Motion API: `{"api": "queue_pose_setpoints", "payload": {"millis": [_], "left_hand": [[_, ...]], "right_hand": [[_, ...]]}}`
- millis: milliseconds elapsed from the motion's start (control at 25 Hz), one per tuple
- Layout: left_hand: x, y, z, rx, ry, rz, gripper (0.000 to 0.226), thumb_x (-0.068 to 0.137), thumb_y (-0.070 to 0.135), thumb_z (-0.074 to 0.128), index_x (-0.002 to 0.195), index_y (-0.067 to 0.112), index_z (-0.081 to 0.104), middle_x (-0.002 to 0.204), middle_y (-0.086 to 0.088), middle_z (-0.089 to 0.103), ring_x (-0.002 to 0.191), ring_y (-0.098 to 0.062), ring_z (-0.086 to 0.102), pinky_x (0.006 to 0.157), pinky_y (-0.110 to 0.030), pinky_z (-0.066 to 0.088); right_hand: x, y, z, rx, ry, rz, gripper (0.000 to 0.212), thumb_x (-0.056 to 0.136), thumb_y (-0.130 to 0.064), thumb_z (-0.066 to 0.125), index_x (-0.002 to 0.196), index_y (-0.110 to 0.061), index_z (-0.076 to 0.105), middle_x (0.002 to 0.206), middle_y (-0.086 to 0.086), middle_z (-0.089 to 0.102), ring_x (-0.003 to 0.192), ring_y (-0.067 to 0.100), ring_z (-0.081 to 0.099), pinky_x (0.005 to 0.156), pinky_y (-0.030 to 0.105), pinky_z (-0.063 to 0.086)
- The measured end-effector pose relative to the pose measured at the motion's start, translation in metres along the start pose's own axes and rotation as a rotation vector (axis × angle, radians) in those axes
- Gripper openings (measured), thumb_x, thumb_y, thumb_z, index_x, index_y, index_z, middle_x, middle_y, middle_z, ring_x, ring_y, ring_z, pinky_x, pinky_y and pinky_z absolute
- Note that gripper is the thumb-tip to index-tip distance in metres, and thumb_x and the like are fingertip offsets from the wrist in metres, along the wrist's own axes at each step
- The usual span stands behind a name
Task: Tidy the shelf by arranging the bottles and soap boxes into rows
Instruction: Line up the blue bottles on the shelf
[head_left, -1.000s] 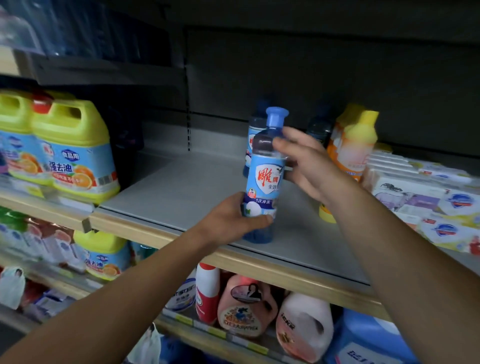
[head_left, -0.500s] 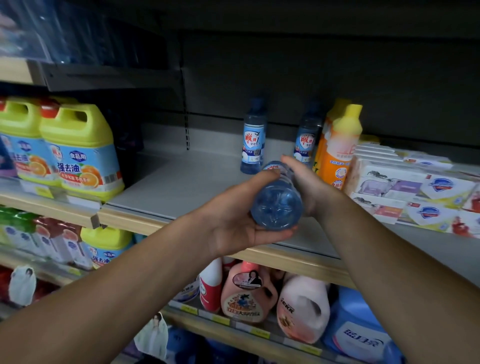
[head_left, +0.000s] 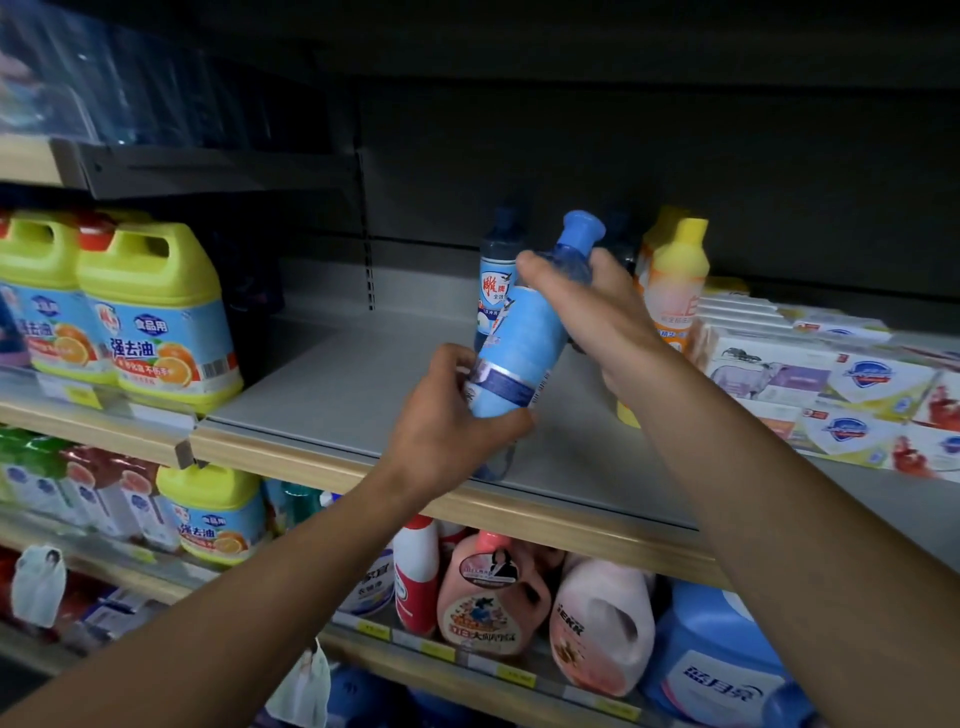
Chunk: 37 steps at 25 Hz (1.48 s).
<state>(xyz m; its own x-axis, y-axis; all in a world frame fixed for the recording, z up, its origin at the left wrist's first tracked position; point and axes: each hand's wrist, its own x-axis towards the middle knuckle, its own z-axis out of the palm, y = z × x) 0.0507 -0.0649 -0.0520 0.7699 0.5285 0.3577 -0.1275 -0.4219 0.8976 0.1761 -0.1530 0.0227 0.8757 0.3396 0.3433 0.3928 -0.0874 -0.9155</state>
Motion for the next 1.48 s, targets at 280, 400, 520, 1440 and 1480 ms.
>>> {"api": "queue_pose_setpoints", "payload": {"millis": [280,400,520,1440,1480], "left_hand": [[-0.009,0.009,-0.010,-0.946,-0.514,-0.578,0.045,0.072,0.040,0.068,0.101,0.006,0.071,0.095,-0.015,0.067,0.079,-0.027,0.064,0.074,-0.040,0.056],[-0.008,0.009,0.003,-0.244,-0.213,-0.197,0.041,0.073,0.044,0.075,0.105,0.022,0.063,0.097,-0.004,0.070,0.083,-0.022,0.069,0.075,-0.036,0.056],[-0.011,0.010,0.013,-0.012,-0.059,-0.069,0.036,0.081,0.035,0.075,0.109,0.023,0.057,0.098,0.001,0.069,0.086,-0.017,0.069,0.080,-0.038,0.058],[0.023,-0.013,0.001,-0.005,-0.135,0.034,0.044,0.080,0.032,0.076,0.118,0.018,0.059,0.103,0.003,0.071,0.091,-0.013,0.070,0.084,-0.041,0.059],[0.027,-0.018,0.003,-0.001,-0.107,0.056,0.046,0.079,0.031,0.077,0.118,0.018,0.058,0.104,0.004,0.071,0.091,-0.012,0.069,0.084,-0.042,0.058]], "right_hand": [[-0.001,0.022,-0.017,0.601,-0.376,0.328,0.037,0.088,-0.037,0.065,0.117,-0.014,0.063,0.122,0.017,0.065,0.107,0.032,0.067,0.087,0.049,0.056],[0.000,0.012,-0.007,0.259,-0.156,0.145,0.032,0.079,-0.045,0.075,0.098,-0.022,0.062,0.089,-0.001,0.074,0.076,0.013,0.073,0.058,0.029,0.057],[0.005,0.009,0.000,0.039,-0.085,0.045,0.040,0.074,-0.057,0.073,0.093,-0.025,0.059,0.082,-0.006,0.073,0.065,0.006,0.071,0.053,0.023,0.053],[-0.011,-0.011,0.008,-0.037,-0.068,-0.404,0.035,0.070,-0.046,0.075,0.102,-0.045,0.059,0.086,-0.027,0.068,0.080,-0.008,0.066,0.062,0.013,0.054],[-0.013,-0.011,0.012,-0.075,-0.045,-0.438,0.041,0.070,-0.044,0.075,0.108,-0.040,0.059,0.087,-0.024,0.068,0.081,-0.007,0.066,0.066,0.016,0.056]]}}
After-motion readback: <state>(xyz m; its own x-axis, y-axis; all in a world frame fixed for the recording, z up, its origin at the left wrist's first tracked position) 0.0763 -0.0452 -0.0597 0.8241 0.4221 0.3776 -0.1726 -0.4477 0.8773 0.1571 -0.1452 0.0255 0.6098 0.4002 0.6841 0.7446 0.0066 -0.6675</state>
